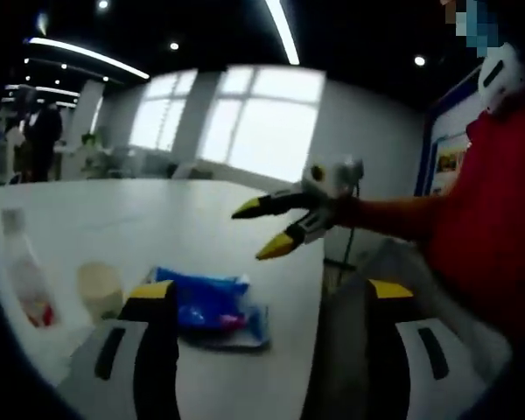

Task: Arrange the tabletop items into an orderly group along one side of the table until the central work area is clear of visible clutter.

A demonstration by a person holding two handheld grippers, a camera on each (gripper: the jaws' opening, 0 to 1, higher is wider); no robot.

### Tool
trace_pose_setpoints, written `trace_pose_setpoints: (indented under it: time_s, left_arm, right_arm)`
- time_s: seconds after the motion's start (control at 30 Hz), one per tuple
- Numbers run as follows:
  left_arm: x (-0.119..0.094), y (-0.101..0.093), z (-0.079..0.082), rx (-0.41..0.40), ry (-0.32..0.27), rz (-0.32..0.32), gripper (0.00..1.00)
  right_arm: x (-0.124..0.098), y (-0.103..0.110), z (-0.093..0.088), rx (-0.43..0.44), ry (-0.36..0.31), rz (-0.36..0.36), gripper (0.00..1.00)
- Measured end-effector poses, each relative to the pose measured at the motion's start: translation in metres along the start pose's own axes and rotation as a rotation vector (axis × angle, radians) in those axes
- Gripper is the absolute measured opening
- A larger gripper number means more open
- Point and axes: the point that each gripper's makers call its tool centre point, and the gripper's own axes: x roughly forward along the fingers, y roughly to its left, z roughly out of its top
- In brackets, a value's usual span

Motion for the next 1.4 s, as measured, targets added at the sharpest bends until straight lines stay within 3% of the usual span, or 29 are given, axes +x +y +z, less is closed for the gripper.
trace_pose_setpoints:
  time_s: [0.27,0.4,0.53,0.63,0.83,0.93,1.03,1.23,1.4]
  left_arm:
    - [0.012,0.001,0.03,0.097,0.053,-0.034,0.8]
    - [0.023,0.01,0.05,0.176,0.094,-0.036,0.79]
    - [0.034,0.022,0.06,0.255,0.159,-0.049,0.75]
    - [0.041,0.033,0.057,0.296,0.229,-0.059,0.76]
    - [0.048,0.056,0.035,0.354,0.442,-0.113,0.7]
    - [0.055,0.058,0.037,0.356,0.485,-0.148,0.7]
    - [0.058,0.063,0.034,0.321,0.578,-0.2,0.63]
    - [0.072,0.101,0.033,0.317,0.645,-0.171,0.57]
    - [0.085,0.126,0.021,0.336,0.73,-0.167,0.51]
  right_arm:
    - [-0.016,0.016,-0.013,-0.048,0.02,0.047,0.5]
    - [-0.018,0.022,-0.017,-0.067,0.026,0.061,0.49]
    - [-0.019,0.026,-0.02,-0.087,0.028,0.072,0.49]
    - [-0.019,0.029,-0.023,-0.109,0.038,0.082,0.49]
    - [-0.019,0.037,-0.028,-0.143,0.053,0.105,0.49]
    - [-0.019,0.04,-0.029,-0.153,0.053,0.116,0.49]
    - [-0.018,0.044,-0.033,-0.172,0.061,0.125,0.49]
    - [-0.015,0.048,-0.036,-0.2,0.066,0.134,0.49]
    - [-0.014,0.049,-0.043,-0.23,0.087,0.143,0.48]
